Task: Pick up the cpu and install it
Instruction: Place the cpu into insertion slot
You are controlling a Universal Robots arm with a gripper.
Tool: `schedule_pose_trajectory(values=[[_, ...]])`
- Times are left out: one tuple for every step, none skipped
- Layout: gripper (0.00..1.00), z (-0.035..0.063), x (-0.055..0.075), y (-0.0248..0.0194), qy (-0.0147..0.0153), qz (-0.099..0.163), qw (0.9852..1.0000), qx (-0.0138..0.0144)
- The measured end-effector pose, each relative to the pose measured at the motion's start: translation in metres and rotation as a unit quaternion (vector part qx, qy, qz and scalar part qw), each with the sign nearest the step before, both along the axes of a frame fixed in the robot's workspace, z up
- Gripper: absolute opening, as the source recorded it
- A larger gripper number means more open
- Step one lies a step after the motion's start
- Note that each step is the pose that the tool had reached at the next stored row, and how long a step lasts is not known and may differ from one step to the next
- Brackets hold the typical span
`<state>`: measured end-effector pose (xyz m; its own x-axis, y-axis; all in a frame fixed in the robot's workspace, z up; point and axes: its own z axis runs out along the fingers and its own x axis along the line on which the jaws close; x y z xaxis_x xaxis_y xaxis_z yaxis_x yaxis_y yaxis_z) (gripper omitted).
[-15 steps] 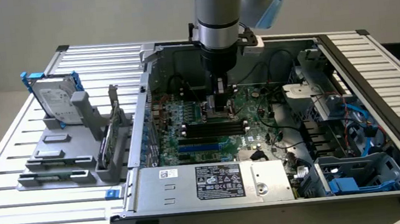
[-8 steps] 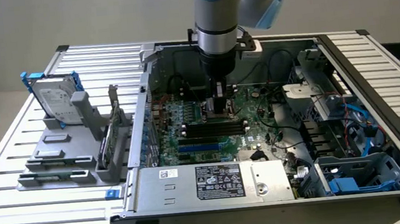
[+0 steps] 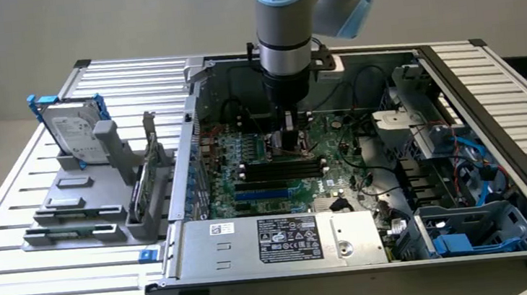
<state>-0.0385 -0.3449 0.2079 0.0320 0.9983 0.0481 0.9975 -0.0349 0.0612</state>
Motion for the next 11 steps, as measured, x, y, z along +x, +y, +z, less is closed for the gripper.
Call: schedule_pose_trajectory(values=[[0.55, -0.0007, -0.0002, 0.0000, -0.0002, 0.001, 1.0000, 0.0000], [0.55, -0.0013, -0.0003, 0.0000, -0.0004, 0.002, 1.0000, 0.0001], [0.55, -0.0019, -0.0005, 0.0000, -0.0008, 0.003, 1.0000, 0.0000], [0.55, -0.0026, -0.0007, 0.0000, -0.0013, 0.005, 1.0000, 0.0001], [0.55, -0.0033, -0.0009, 0.0000, -0.0019, 0.006, 1.0000, 0.0001], [0.55, -0.0039, -0.0009, 0.0000, -0.0021, 0.006, 1.0000, 0.0001], [0.55, -0.0043, -0.0009, 0.0000, -0.0021, 0.006, 1.0000, 0.0001], [0.55, -0.0048, -0.0009, 0.0000, -0.0022, 0.006, 1.0000, 0.0001], [0.55, -0.0053, -0.0010, 0.0000, -0.0022, 0.006, 1.0000, 0.0001], [0.55, -0.0059, -0.0010, 0.0000, -0.0021, 0.006, 1.0000, 0.0001], [0.55, -0.0065, -0.0010, 0.0000, -0.0022, 0.006, 1.0000, 0.0001]])
